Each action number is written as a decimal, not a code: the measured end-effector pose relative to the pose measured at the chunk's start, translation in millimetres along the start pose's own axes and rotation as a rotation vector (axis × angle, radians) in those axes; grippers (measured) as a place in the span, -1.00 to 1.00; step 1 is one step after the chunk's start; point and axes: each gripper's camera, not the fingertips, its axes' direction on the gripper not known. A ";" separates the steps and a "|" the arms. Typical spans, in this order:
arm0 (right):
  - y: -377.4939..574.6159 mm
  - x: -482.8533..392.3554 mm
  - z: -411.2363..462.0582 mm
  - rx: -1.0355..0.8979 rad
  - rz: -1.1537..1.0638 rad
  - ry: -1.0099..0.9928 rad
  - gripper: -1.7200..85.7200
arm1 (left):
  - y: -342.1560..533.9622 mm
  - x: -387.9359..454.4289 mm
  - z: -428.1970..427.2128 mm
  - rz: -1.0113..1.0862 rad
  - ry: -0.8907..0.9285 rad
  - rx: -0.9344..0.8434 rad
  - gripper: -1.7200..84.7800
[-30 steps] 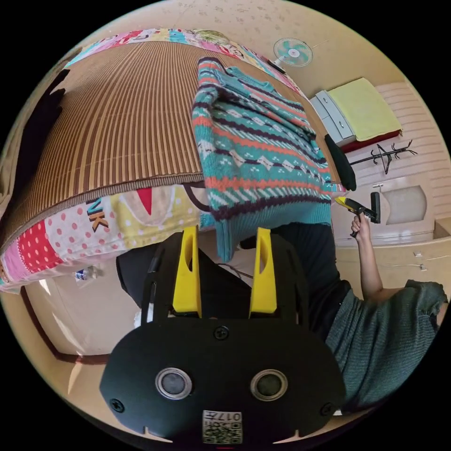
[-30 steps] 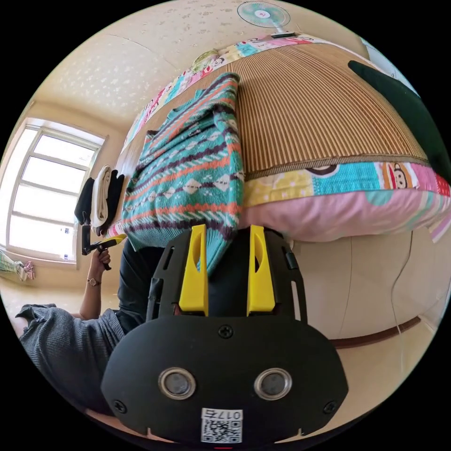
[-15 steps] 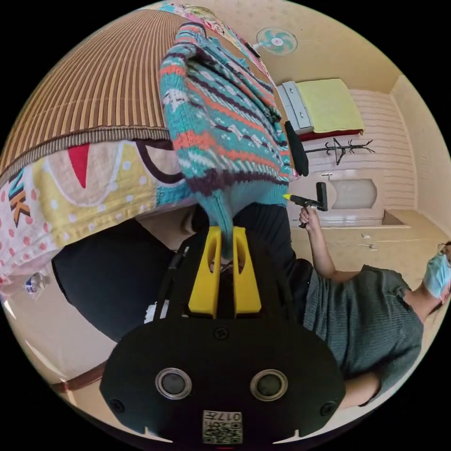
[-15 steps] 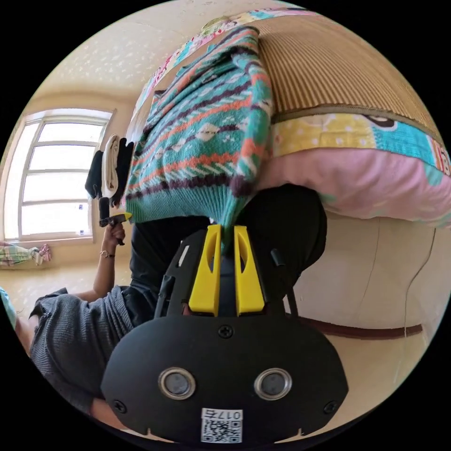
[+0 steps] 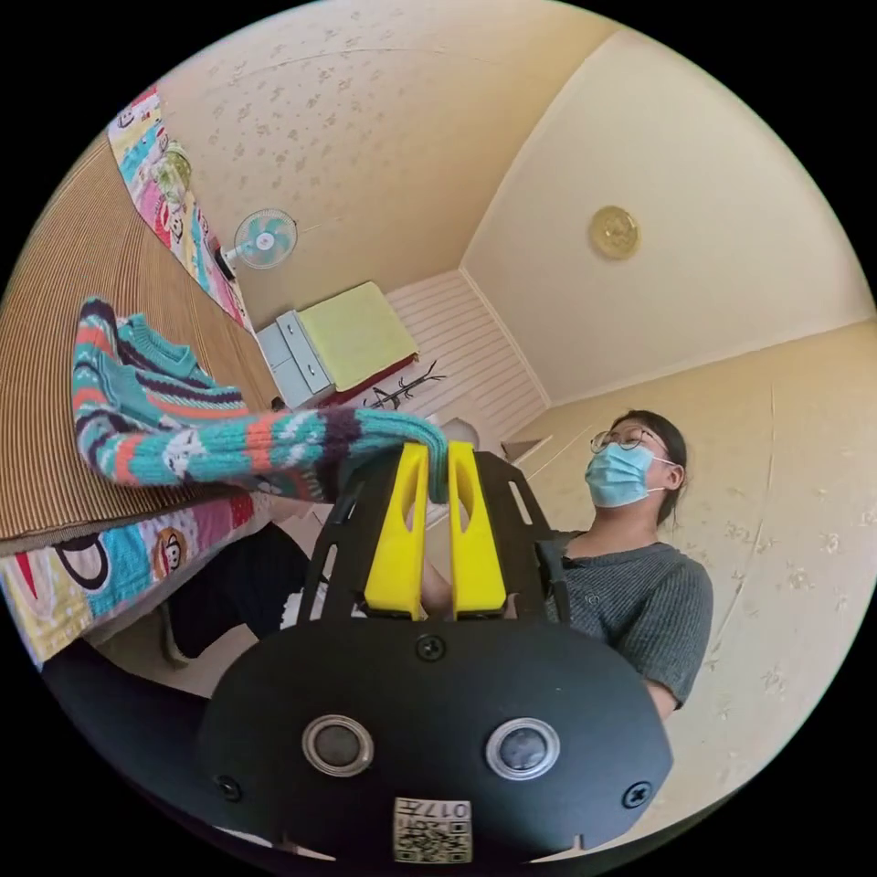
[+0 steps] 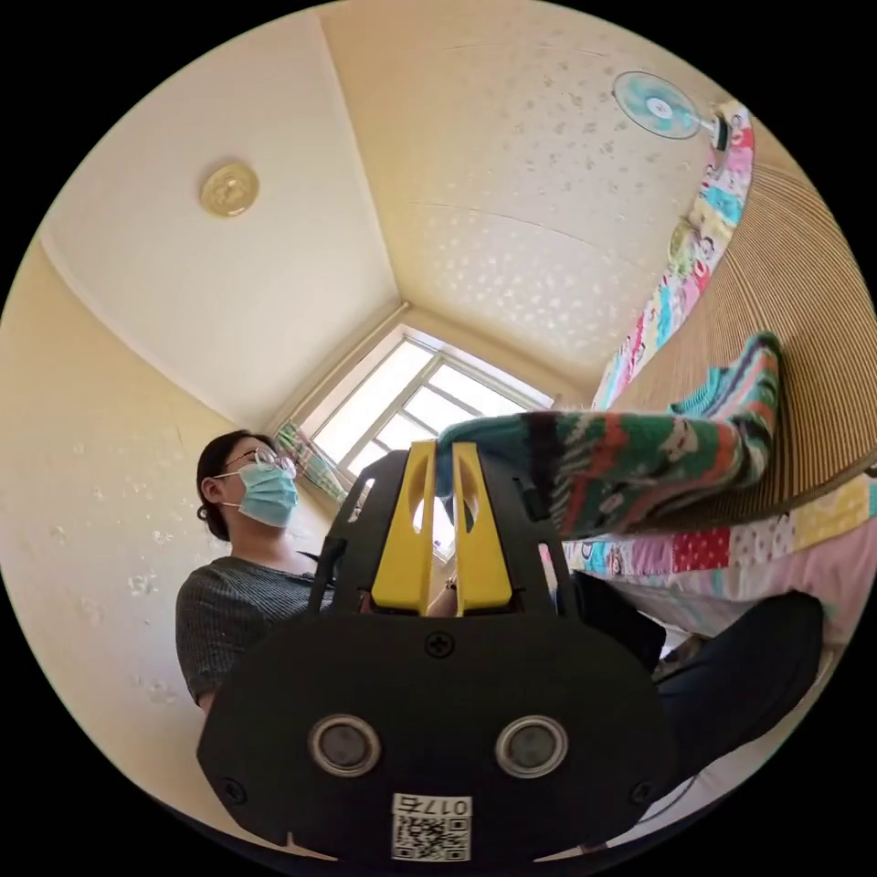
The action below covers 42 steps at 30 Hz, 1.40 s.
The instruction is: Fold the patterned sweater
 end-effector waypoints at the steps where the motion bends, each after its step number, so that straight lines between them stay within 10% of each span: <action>1: -1.1 3.3 -2.9 0.026 0.022 0.060 -0.90 | 0.8 2.6 -3.5 -0.007 0.002 0.035 -0.86; 19: -125.5 298.4 77.6 0.103 0.554 0.892 -0.90 | -98.5 -250.7 -0.4 -0.532 -0.824 0.358 -0.85; 28: -117.7 217.4 99.0 -0.025 0.273 1.037 -0.84 | -41.1 -180.1 -38.3 -0.253 -0.849 0.412 -0.69; 42: -30.9 326.5 308.8 -0.576 0.297 1.051 -0.94 | 142.1 -231.3 -14.3 -0.597 -0.824 0.351 -0.52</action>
